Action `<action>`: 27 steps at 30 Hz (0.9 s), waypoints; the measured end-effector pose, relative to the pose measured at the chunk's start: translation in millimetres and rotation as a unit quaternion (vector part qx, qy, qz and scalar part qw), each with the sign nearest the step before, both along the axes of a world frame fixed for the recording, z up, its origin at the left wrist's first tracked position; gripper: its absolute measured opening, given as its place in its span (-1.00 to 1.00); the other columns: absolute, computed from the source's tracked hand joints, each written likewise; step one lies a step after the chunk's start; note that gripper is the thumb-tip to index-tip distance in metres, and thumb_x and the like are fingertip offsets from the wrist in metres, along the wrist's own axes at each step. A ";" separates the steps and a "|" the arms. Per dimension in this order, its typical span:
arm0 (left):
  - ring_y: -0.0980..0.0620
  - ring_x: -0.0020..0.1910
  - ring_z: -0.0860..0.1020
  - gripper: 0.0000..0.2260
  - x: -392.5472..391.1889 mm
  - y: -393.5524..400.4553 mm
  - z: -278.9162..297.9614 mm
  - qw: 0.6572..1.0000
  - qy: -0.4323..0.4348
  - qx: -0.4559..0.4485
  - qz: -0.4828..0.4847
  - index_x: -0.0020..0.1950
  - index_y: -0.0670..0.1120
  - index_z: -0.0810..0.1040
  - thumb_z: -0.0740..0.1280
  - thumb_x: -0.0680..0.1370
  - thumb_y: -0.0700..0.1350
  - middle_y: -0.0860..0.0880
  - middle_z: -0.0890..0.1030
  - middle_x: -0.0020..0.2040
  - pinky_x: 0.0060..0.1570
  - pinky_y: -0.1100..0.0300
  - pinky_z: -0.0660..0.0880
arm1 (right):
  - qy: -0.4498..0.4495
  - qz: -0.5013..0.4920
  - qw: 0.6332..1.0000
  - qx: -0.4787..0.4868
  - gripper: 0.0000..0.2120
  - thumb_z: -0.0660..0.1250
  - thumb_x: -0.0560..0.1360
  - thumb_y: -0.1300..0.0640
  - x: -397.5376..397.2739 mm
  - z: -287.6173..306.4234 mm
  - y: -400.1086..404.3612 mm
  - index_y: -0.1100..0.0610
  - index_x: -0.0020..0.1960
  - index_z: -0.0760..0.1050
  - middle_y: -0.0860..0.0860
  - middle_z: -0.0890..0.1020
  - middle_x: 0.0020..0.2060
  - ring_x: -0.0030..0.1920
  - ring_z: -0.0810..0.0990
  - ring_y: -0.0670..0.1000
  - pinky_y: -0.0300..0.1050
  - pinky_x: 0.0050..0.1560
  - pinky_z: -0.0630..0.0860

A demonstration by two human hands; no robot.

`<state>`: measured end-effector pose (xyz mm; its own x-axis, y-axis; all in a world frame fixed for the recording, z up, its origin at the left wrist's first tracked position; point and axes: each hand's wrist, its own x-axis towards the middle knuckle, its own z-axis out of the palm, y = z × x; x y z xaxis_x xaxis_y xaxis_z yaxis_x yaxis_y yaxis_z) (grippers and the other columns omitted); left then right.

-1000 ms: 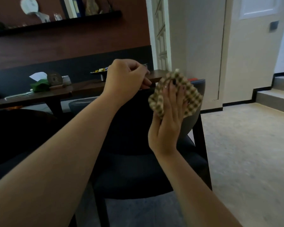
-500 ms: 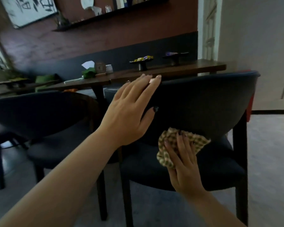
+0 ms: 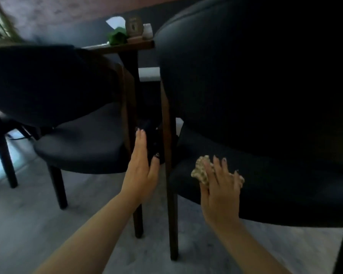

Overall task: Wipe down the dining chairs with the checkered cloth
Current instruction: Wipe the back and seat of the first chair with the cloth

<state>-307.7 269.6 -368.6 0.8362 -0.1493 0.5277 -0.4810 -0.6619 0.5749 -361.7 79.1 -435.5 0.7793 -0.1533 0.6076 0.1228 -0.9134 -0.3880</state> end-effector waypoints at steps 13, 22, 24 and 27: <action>0.11 0.15 0.58 -0.67 45.3 -22.9 -90.1 0.832 0.356 -0.424 -0.023 0.15 0.10 0.59 0.03 0.68 0.08 0.07 0.67 0.08 0.08 0.18 0.51 | 0.156 -0.002 0.956 -0.250 -0.49 0.16 0.58 -0.03 64.0 3.8 56.9 0.12 0.48 0.23 0.15 0.21 0.49 0.48 0.11 0.31 0.41 0.38 0.04; 0.20 0.20 0.54 -0.70 34.9 -20.5 -105.3 0.839 0.364 -0.402 -0.052 0.24 0.17 0.52 0.02 0.69 0.08 0.17 0.62 0.17 0.14 0.20 0.45 | 0.101 0.173 0.924 -0.326 -0.49 0.29 0.41 0.28 23.9 11.8 1.6 0.23 0.37 0.42 0.19 0.44 0.37 0.37 0.39 0.26 0.23 0.34 0.33; 0.18 0.18 0.54 -0.72 28.9 -25.3 -105.9 0.842 0.359 -0.401 -0.034 0.19 0.18 0.55 0.06 0.67 0.10 0.17 0.64 0.14 0.15 0.15 0.43 | 0.090 0.176 0.927 -0.319 -0.47 0.37 0.38 0.32 17.3 10.9 -4.0 0.25 0.35 0.44 0.19 0.45 0.35 0.37 0.40 0.25 0.21 0.34 0.31; 0.11 0.27 0.39 -0.65 20.5 -41.1 -105.0 0.858 0.323 -0.390 0.090 0.42 0.02 0.40 0.10 0.67 0.06 0.05 0.37 0.42 0.24 0.16 0.29 | 0.105 0.160 0.938 -0.290 -0.51 0.29 0.48 0.26 18.0 12.7 7.3 0.20 0.40 0.38 0.15 0.39 0.41 0.43 0.30 0.22 0.17 0.41 0.19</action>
<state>-287.2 228.5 -473.7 0.9640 0.2015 -0.1737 0.1743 0.0145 0.9846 -343.7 86.4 -422.8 0.8405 0.4174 0.3454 0.4030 -0.9078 0.1162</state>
